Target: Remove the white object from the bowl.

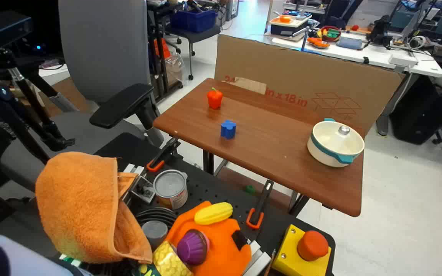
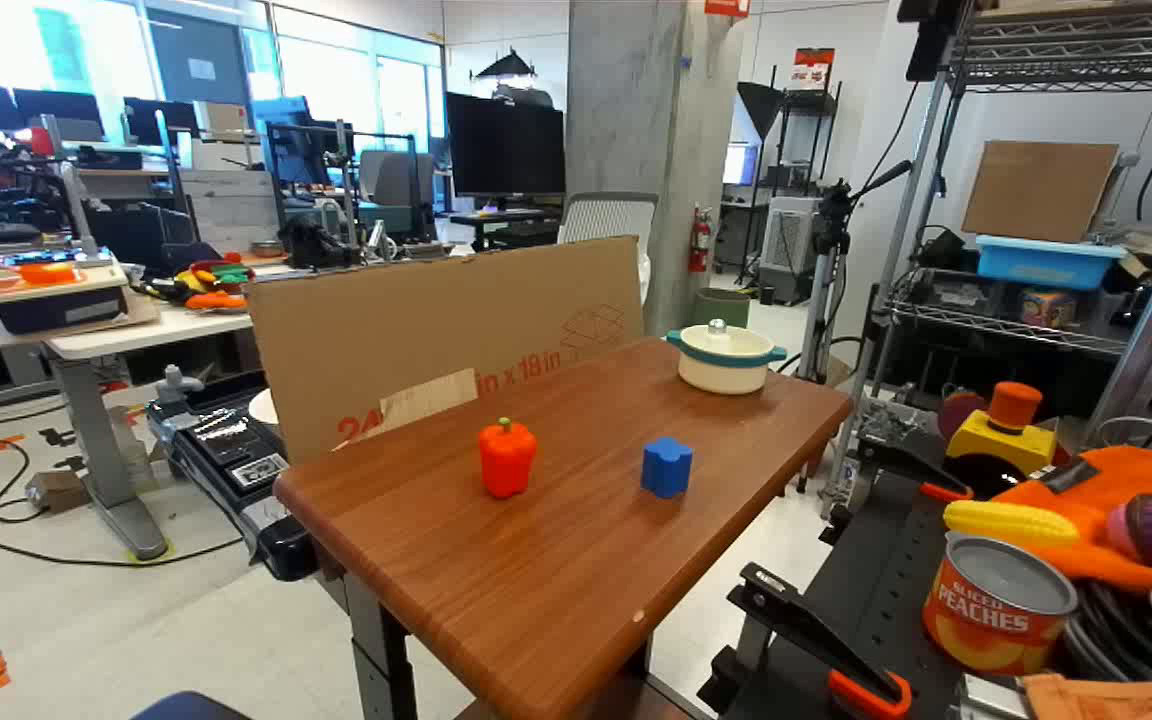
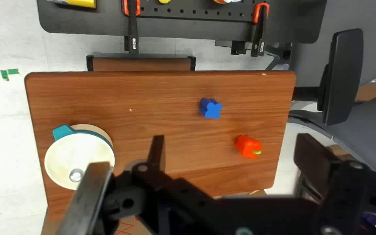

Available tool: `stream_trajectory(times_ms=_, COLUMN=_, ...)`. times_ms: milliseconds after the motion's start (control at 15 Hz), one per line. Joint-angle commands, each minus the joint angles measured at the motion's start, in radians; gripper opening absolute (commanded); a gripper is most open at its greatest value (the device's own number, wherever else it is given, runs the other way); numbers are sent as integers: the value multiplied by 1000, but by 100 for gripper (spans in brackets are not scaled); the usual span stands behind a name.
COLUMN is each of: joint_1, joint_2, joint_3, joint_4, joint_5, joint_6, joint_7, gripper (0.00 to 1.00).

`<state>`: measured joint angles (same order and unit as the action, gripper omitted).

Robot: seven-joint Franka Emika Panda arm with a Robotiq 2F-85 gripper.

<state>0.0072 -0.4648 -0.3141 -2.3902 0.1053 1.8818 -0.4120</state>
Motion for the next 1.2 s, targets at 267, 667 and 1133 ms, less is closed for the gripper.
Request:
stream_trajectory(times_ms=267, joint_1=-32, joint_2=5, joint_3=28, joint_4=3, joint_5=13, joint_6=-3, joint_7=-12, gripper=100)
stream_trajectory(times_ms=667, joint_1=-36, joint_2=122, joint_3=24, joint_4=57, joint_5=29, joint_6=95, joint_7=14, gripper=100)
stream_trajectory(times_ms=1133, joint_1=-81, joint_2=414, joint_3=24, joint_4=208, joint_5=60, joint_6=273, joint_7=17, gripper=100)
